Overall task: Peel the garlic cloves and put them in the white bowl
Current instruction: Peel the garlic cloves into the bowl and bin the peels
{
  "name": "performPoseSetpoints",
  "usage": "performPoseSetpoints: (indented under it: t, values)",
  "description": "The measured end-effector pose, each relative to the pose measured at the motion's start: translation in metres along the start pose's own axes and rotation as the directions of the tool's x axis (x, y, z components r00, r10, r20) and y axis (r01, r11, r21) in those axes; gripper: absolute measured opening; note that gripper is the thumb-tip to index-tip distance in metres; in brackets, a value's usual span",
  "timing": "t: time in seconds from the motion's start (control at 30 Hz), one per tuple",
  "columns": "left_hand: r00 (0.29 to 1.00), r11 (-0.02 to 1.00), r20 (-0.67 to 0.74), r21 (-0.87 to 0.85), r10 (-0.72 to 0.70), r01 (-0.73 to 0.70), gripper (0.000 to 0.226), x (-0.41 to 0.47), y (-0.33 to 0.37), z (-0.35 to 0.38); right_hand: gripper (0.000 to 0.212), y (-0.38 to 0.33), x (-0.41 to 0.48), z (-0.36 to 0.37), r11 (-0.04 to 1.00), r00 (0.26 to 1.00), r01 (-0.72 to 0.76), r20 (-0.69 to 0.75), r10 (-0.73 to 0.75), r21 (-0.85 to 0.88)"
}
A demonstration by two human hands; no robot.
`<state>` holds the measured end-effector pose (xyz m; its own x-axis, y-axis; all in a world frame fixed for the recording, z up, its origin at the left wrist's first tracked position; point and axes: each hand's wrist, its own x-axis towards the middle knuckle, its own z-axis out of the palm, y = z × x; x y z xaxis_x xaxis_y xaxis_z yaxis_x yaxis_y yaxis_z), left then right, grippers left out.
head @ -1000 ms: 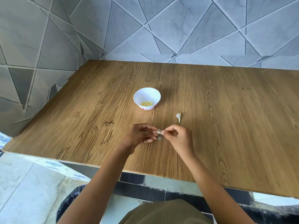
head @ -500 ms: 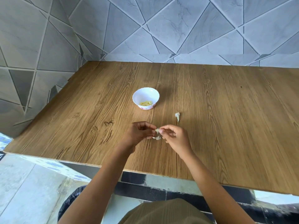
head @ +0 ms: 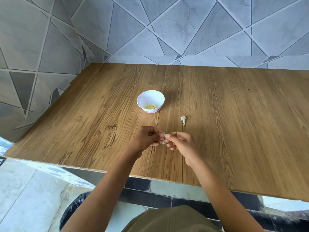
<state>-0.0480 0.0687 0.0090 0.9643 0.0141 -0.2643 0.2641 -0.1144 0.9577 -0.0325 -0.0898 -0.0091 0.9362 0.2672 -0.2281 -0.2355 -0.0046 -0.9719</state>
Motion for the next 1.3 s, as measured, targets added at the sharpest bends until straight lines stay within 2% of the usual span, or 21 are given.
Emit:
performPoseSetpoints:
  t: [0.13,0.27,0.43,0.5,0.63,0.7,0.77,0.9,0.97,1.03,1.1,1.2,1.3]
  values:
    - [0.998,0.997,0.018,0.046,0.057,-0.058,0.006,0.001,0.002,0.001,0.012,-0.008,0.002,0.0,0.944,0.969,-0.246,0.064,0.238,0.219]
    - [0.995,0.991,0.034,0.096,0.092,-0.095,0.012,-0.001,0.003,0.002,0.007,-0.01,0.001,-0.001,0.79,0.91,-0.412,0.16,0.383,0.453]
    - [0.997,0.987,-0.025,0.145,0.08,-0.075,0.013,-0.001,0.003,0.005,0.007,-0.012,0.001,-0.001,0.747,0.894,-0.443,0.184,0.408,0.496]
    - [0.994,0.971,-0.066,0.228,0.091,-0.074,0.017,-0.001,0.001,0.005,0.012,-0.012,0.0,-0.002,0.734,0.893,-0.442,0.179,0.412,0.515]
    - [0.966,0.872,-0.096,0.46,0.239,-0.17,0.03,-0.002,0.001,0.003,0.019,-0.013,-0.001,-0.005,0.71,0.89,-0.447,0.192,0.413,0.544]
    - [0.958,0.906,-0.12,0.375,0.26,-0.199,0.025,-0.002,0.003,0.003,0.015,-0.014,-0.001,-0.005,0.703,0.889,-0.448,0.193,0.416,0.553]
    - [0.958,0.937,-0.105,0.261,0.268,-0.233,0.021,-0.005,0.006,0.005,0.01,-0.013,-0.001,-0.004,0.705,0.893,-0.439,0.179,0.414,0.557]
    - [0.949,0.909,-0.015,0.293,0.314,-0.296,0.016,-0.004,0.007,0.005,0.01,-0.011,-0.001,-0.006,0.74,0.905,-0.418,0.167,0.392,0.527]
    - [0.957,0.929,-0.008,0.244,0.29,-0.279,0.012,-0.002,0.006,0.004,0.013,-0.009,-0.001,-0.005,0.8,0.922,-0.384,0.147,0.357,0.462]
    - [0.972,0.959,-0.025,0.169,0.234,-0.227,0.009,-0.001,0.006,0.003,0.011,-0.006,-0.002,-0.005,0.909,0.963,-0.269,0.067,0.262,0.318]
    - [0.984,0.981,-0.001,0.088,0.176,-0.175,0.007,0.0,0.004,0.002,0.008,-0.006,-0.004,-0.006,0.974,0.992,-0.121,-0.009,0.125,0.19]
    - [0.99,0.99,0.032,0.012,0.137,-0.138,0.007,0.0,0.003,-0.001,0.008,-0.007,-0.006,-0.007,0.992,0.999,-0.006,-0.032,0.01,0.124]
    - [0.976,0.975,-0.013,0.035,0.219,-0.219,0.007,0.0,0.002,0.003,0.002,-0.008,-0.008,-0.003,0.997,0.998,0.041,-0.056,-0.037,0.065]
